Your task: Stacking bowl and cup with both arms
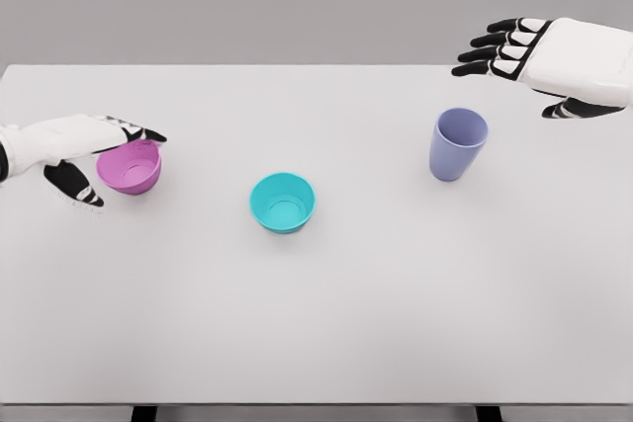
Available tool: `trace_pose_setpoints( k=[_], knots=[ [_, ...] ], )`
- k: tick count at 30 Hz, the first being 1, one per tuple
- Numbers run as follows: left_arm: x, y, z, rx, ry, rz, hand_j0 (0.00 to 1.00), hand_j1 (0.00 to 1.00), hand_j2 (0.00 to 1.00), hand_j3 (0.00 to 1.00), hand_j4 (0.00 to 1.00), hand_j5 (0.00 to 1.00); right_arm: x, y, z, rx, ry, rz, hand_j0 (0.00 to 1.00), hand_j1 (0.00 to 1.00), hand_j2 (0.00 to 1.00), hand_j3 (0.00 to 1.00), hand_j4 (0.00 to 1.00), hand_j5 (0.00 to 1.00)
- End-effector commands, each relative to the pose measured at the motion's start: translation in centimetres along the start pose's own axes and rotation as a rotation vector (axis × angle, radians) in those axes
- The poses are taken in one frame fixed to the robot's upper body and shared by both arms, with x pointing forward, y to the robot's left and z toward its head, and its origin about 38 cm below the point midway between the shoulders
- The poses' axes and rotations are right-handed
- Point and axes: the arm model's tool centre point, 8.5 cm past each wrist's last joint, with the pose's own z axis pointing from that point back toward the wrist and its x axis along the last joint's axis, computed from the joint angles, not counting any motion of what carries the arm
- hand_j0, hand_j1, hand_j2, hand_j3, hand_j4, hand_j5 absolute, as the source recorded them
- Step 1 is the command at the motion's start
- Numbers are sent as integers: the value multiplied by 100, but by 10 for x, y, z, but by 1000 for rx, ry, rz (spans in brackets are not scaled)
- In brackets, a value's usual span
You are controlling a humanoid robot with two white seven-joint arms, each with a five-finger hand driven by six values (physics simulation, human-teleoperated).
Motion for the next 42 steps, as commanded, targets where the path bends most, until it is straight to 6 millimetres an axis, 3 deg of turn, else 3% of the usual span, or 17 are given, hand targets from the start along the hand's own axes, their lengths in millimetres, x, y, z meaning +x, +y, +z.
trace_pose_setpoints(
  k=[1, 9, 20, 24, 28, 30, 32, 42],
  knots=[
    [6, 0, 1, -4, -51, -101, 98, 98, 98, 98, 98, 98, 0, 0, 0, -4, 0, -6, 100, 100, 100, 100, 100, 100],
    [5, 0, -8, -2, -9, -185, 98, 98, 98, 98, 98, 98, 0, -2, -1, -8, 0, -2, 100, 100, 100, 100, 100, 100],
    [-14, -6, -30, -3, 34, -112, 98, 98, 98, 98, 98, 98, 0, -2, -1, -8, 0, -2, 100, 100, 100, 100, 100, 100],
    [-16, -6, -31, -1, 35, -93, 91, 91, 91, 91, 91, 91, 0, -2, -1, -8, 0, -2, 100, 100, 100, 100, 100, 100],
    [-19, -10, -37, -6, 37, -69, 91, 91, 91, 91, 91, 91, 0, -2, -1, -7, 1, -1, 100, 100, 100, 100, 100, 100],
    [-18, -10, -37, -7, 33, -65, 92, 92, 92, 92, 92, 92, 0, -2, -1, -8, 0, -2, 100, 100, 100, 100, 100, 100],
    [-18, -11, -38, -9, 29, -65, 100, 100, 100, 100, 100, 100, 0, -2, -1, -8, 0, -2, 100, 100, 100, 100, 100, 100],
    [-26, -16, -43, -17, 42, -40, 100, 100, 100, 100, 100, 100, 0, -2, 0, -6, 0, -3, 100, 100, 100, 100, 100, 100]
  ],
)
